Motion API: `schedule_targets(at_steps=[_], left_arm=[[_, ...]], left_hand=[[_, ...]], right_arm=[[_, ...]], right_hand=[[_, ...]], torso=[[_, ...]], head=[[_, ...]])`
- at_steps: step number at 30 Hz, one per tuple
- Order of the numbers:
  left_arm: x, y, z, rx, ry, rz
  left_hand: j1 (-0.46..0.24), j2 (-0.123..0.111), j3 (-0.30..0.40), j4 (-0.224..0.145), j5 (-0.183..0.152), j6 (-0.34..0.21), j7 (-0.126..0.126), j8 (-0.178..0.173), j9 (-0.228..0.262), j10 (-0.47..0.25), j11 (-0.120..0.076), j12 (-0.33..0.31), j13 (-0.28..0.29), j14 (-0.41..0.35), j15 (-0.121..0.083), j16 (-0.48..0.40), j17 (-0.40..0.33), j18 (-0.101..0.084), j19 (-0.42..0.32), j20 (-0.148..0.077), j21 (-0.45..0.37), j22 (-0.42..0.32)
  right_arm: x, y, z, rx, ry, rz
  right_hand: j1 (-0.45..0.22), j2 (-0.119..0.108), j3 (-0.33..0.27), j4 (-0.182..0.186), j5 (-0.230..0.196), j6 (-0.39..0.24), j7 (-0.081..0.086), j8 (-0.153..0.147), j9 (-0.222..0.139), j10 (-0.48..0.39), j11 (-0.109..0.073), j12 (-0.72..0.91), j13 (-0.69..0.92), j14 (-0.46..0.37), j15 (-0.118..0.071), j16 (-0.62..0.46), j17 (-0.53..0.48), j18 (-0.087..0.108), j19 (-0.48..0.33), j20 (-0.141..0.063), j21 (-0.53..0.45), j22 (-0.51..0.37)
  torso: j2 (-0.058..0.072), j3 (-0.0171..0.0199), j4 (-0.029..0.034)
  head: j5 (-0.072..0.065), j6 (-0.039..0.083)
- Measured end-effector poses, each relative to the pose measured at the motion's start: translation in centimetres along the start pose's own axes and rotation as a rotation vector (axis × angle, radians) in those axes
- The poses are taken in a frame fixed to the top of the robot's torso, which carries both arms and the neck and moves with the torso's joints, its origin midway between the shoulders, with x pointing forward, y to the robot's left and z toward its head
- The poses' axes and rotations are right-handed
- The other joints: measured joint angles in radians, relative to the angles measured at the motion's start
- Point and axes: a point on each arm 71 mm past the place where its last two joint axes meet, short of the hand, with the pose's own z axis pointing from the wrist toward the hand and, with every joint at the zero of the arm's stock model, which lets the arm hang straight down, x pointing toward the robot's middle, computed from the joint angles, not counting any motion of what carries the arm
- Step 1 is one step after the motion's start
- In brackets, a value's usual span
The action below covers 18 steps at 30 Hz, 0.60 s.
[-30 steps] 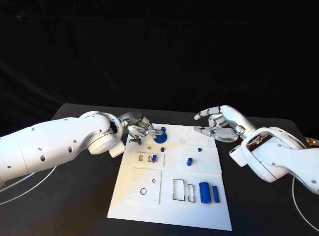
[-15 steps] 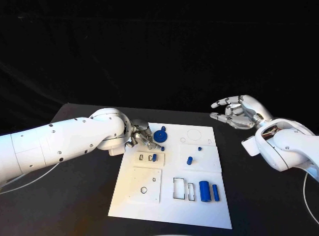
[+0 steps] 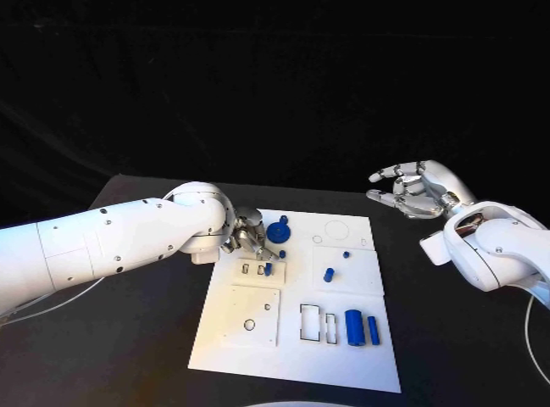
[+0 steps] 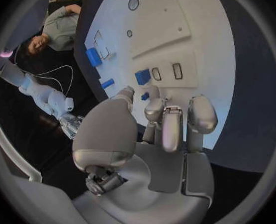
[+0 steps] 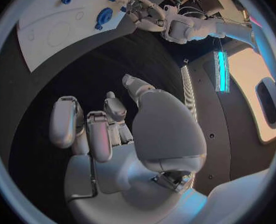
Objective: Assemble the parts on the task board
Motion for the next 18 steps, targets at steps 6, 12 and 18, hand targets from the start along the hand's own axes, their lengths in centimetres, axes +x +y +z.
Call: schedule_targets(at_steps=[6, 12, 18], left_arm=[[0.25, -0.07, 0.23, -0.007, 0.015, 0.013], [0.37, -0.28, 0.41, -0.007, 0.023, 0.02], [0.48, -0.38, 0.68, -0.01, 0.036, 0.027]], left_hand=[[-0.009, 0.002, -0.007, 0.001, 0.0, 0.0, 0.0, 0.0, 0.005, 0.0, 0.0, -0.004, -0.003, 0.0, 0.0, 0.0, 0.0, 0.0, 0.0, 0.0, 0.0, 0.0], [-0.013, 0.006, -0.007, 0.001, 0.0, 0.0, 0.0, 0.005, 0.01, 0.0, 0.0, -0.004, -0.003, 0.0, 0.0, 0.0, 0.0, 0.0, 0.0, 0.0, 0.0, 0.0], [-0.01, 0.009, -0.007, 0.001, 0.0, -0.008, 0.0, 0.005, 0.016, -0.009, -0.002, -0.004, -0.006, 0.0, 0.0, 0.0, 0.0, 0.0, -0.008, 0.0, 0.0, -0.003]], right_arm=[[0.01, -0.08, 0.15, 0.004, -0.002, 0.0], [0.01, -0.15, 0.24, 0.007, -0.003, 0.0], [0.12, -0.17, 0.32, 0.01, -0.002, 0.0]], right_hand=[[-0.003, -0.003, -0.003, 0.003, 0.008, 0.0, 0.0, 0.004, 0.0, -0.007, 0.0, -0.008, -0.009, 0.0, 0.0, 0.0, 0.0, 0.0, 0.0, 0.0, -0.005, 0.0], [-0.004, -0.004, -0.003, 0.003, 0.008, 0.0, 0.0, 0.004, 0.0, -0.007, 0.0, -0.008, -0.01, 0.0, 0.0, -0.004, 0.0, 0.0, -0.004, -0.004, -0.005, 0.0], [-0.004, -0.004, -0.001, 0.007, 0.012, 0.0, 0.0, 0.004, 0.0, -0.011, 0.004, -0.012, -0.014, 0.0, 0.0, -0.004, 0.0, 0.0, -0.004, -0.004, -0.011, -0.003]], torso=[[0.0, -0.0007, -0.0001], [0.0, -0.0014, -0.0003], [0.0, -0.002, -0.0009]], head=[[0.001, -0.002], [0.003, -0.004], [0.005, -0.008]])
